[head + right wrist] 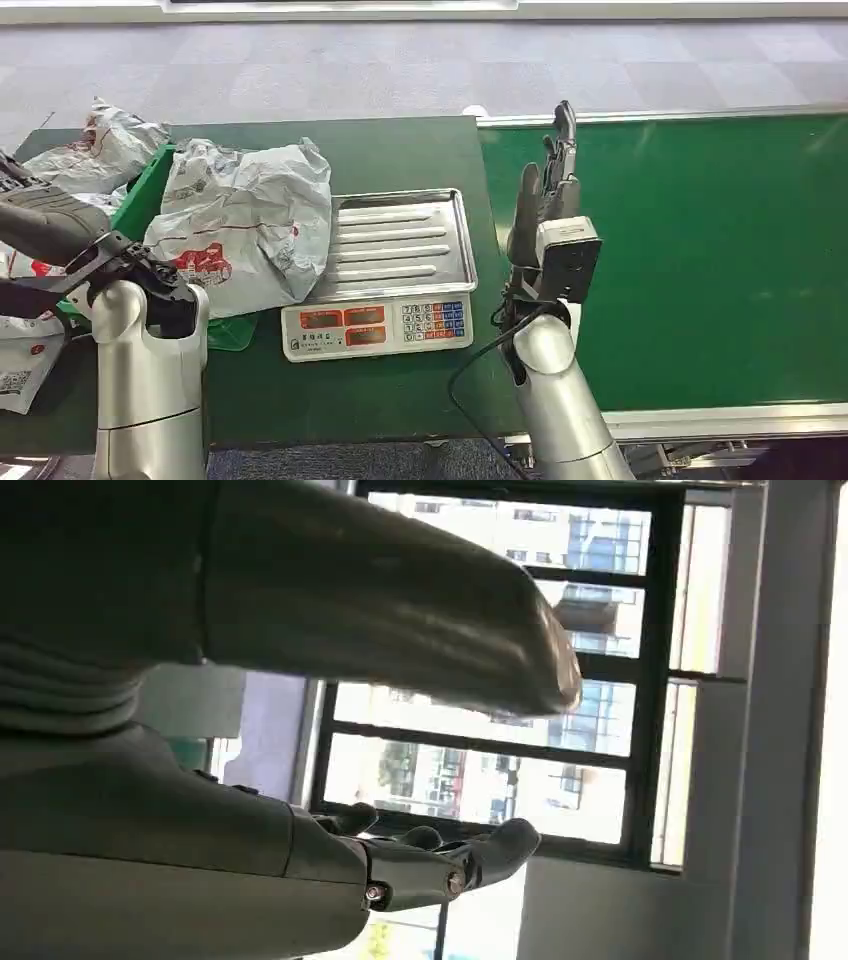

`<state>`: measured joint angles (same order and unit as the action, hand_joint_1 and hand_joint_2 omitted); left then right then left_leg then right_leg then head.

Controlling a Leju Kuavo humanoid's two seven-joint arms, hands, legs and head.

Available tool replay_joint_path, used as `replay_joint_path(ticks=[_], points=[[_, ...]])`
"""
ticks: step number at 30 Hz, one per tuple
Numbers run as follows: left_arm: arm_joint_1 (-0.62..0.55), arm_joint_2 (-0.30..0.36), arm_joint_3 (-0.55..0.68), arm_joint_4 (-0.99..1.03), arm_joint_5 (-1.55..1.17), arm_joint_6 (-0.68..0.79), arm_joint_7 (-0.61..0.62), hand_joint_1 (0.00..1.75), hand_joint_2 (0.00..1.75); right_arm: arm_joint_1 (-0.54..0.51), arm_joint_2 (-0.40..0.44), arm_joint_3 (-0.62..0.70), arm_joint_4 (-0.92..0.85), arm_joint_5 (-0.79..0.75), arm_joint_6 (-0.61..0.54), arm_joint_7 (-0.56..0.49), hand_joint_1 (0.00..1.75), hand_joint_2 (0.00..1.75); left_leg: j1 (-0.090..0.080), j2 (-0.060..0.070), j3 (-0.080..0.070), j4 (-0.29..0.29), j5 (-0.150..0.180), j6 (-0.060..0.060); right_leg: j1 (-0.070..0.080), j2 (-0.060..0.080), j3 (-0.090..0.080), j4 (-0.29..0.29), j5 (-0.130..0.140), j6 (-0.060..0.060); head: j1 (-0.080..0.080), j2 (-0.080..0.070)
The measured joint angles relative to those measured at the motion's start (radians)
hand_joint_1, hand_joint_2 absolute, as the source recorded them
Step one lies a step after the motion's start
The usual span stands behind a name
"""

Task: Moved the parcel from conveyor to table for the left to box.

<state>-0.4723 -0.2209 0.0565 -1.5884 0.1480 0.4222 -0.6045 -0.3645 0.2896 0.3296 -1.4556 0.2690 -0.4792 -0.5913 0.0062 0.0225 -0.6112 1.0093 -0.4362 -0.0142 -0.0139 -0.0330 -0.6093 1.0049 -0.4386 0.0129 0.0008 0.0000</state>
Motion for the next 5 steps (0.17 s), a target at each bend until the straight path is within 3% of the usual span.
replay_joint_path(ticks=[2, 5], points=[[0.019, 0.002, -0.046, -0.017, -0.021, -0.107, 0.072, 0.0, 1.75, 0.025, -0.001, -0.011, -0.03, -0.009, 0.008, 0.012, 0.0, 1.75, 0.0, 0.0, 0.0, 0.0, 0.0, 0.0, 0.0, 0.0, 0.0, 0.0, 0.0, 0.0, 0.001, 0.0], [0.056, 0.003, -0.121, -0.033, -0.106, -0.233, 0.075, 0.0, 1.75, 0.058, -0.001, -0.024, -0.081, 0.004, 0.019, 0.032, 0.0, 1.75, 0.0, 0.002, 0.0, 0.0, 0.0, 0.0, 0.0, 0.002, 0.0, 0.0, 0.001, 0.0, 0.0, 0.0]])
